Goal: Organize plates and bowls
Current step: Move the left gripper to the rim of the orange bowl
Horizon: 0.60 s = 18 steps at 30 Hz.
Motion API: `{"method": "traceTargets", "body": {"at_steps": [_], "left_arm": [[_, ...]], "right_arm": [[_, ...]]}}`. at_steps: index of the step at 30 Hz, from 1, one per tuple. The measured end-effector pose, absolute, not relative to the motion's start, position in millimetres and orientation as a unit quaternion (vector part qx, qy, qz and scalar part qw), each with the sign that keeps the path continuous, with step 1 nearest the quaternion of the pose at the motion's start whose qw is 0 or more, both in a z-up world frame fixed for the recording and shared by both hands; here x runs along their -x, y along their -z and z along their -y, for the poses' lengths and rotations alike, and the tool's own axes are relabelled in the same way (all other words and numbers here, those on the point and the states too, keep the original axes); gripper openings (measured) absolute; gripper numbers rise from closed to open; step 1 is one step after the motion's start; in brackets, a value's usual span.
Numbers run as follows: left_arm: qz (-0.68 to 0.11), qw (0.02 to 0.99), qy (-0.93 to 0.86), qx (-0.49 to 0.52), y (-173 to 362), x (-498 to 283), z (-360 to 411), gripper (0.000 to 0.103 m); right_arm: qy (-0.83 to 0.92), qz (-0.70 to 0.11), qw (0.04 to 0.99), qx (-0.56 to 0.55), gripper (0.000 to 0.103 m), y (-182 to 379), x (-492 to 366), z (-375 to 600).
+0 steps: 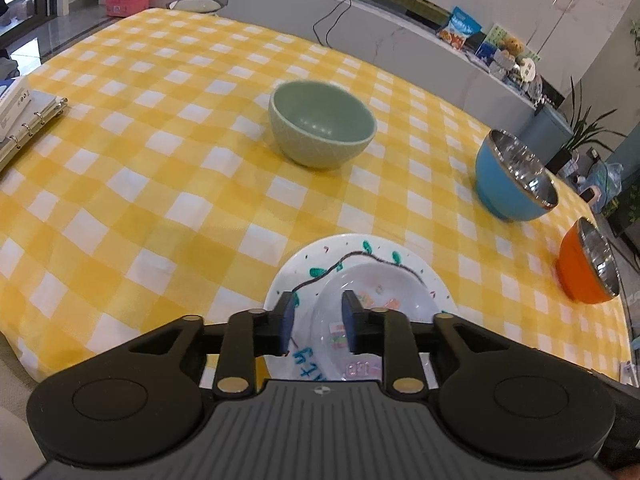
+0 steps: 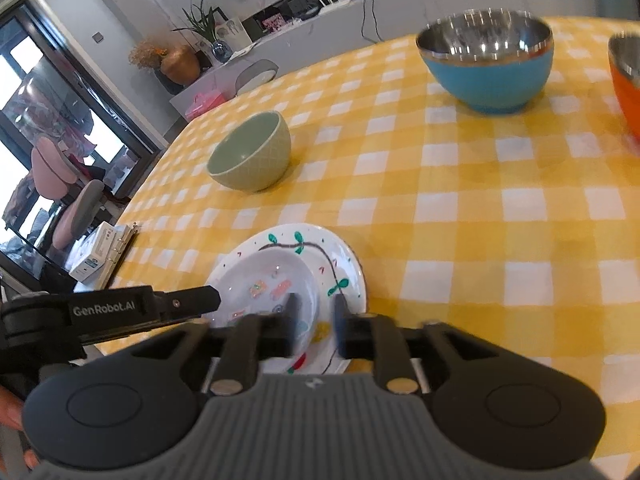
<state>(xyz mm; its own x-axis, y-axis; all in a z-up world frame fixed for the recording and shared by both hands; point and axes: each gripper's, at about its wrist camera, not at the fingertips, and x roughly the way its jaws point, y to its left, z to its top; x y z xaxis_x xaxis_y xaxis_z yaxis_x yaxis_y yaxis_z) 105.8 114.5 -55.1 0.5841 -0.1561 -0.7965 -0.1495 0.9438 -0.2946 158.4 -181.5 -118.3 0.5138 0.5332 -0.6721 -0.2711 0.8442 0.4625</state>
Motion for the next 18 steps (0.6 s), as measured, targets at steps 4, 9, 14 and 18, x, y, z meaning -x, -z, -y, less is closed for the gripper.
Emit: {"method": "traceTargets", "body": {"at_steps": [4,9,14,18], "left_arm": [[-0.427,0.892,0.001,0.15,42,-100,-108,0.036],[-0.394,0.91,-0.014,0.128,29,-92,-100,0.036],[-0.368,0.923,-0.012,0.107,16,-85,-85,0.037],[-0.363,0.924,0.006,0.116,5,-85,-72,0.037]], "right_arm": [[-0.228,-0.391,0.886,-0.106,0.044,103,-150,178],[-0.208,-0.353,0.908,-0.089,0.054,88,-143,183],[-0.091,-0.328,0.936,-0.091,0.07,79,-136,199],[-0.079,-0.34,0.933,-0.09,0.069,72,-141,216]]}}
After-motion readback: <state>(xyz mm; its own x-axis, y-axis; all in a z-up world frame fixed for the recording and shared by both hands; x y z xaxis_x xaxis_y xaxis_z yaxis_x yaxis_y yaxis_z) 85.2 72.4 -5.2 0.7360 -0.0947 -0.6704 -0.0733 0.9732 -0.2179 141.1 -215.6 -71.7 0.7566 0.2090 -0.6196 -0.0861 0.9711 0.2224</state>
